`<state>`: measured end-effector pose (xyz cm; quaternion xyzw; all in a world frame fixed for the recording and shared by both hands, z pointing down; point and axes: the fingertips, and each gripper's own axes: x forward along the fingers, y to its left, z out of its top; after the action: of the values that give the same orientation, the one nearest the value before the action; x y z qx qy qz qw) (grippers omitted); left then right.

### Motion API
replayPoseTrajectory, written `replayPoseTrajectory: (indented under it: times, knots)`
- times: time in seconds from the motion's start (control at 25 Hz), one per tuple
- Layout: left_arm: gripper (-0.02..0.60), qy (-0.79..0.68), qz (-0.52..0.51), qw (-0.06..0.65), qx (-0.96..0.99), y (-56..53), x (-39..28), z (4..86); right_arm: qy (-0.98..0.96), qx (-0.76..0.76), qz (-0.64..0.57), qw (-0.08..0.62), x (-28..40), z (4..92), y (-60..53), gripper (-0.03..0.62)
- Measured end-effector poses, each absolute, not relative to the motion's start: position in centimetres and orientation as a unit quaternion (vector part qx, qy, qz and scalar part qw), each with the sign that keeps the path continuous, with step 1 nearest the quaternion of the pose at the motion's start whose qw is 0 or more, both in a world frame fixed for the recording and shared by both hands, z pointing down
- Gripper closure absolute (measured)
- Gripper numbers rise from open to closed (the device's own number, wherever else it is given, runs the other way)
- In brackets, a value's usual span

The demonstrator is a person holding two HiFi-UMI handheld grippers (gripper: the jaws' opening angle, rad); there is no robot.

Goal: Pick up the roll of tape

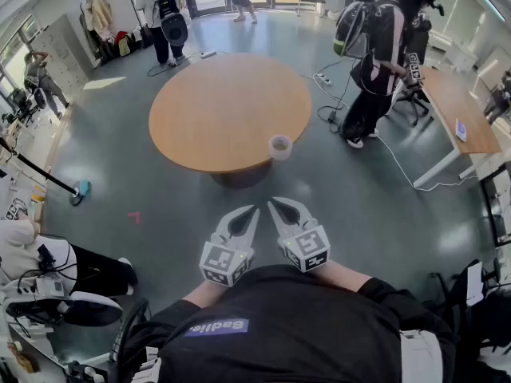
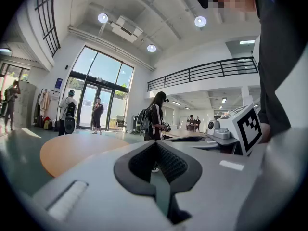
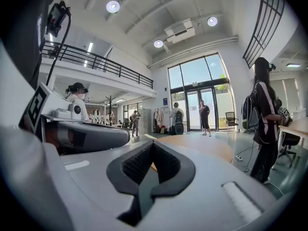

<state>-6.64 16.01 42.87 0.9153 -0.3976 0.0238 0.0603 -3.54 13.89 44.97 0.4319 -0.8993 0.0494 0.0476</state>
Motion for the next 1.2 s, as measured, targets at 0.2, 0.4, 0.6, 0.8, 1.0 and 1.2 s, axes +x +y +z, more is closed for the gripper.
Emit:
replayPoseTrajectory:
  times: [0.2,0.4,0.6,0.8,1.0,1.2]
  knots:
    - [0.569,-0.398,0.023,0.06,0.915,15.8,-5.9,42.8,-0.9,0.431,0.051,0.049,-2.8,45.0,13.6,0.591]
    - [0.569,-0.396,0.023,0.061,0.916,15.9,-5.3,42.7,-0.899,0.432,0.053,0.05,-2.2,44.9,13.8,0.591]
    - [0.569,-0.394,0.024,0.065,0.916,15.9,-4.7,42.7,-0.897,0.435,0.061,0.046,-1.6,45.0,13.8,0.591]
    - [0.569,-0.393,0.027,0.069,0.917,15.9,-4.0,43.2,-0.896,0.437,0.07,0.045,-0.9,45.6,13.7,0.589]
    - [0.569,-0.39,0.036,0.08,0.917,16.1,-2.2,44.1,-0.895,0.437,0.085,0.044,0.9,46.5,14.0,0.589]
    - [0.569,-0.39,0.043,0.073,0.917,15.8,0.8,44.0,-0.893,0.44,0.09,0.033,4.0,46.5,13.7,0.589]
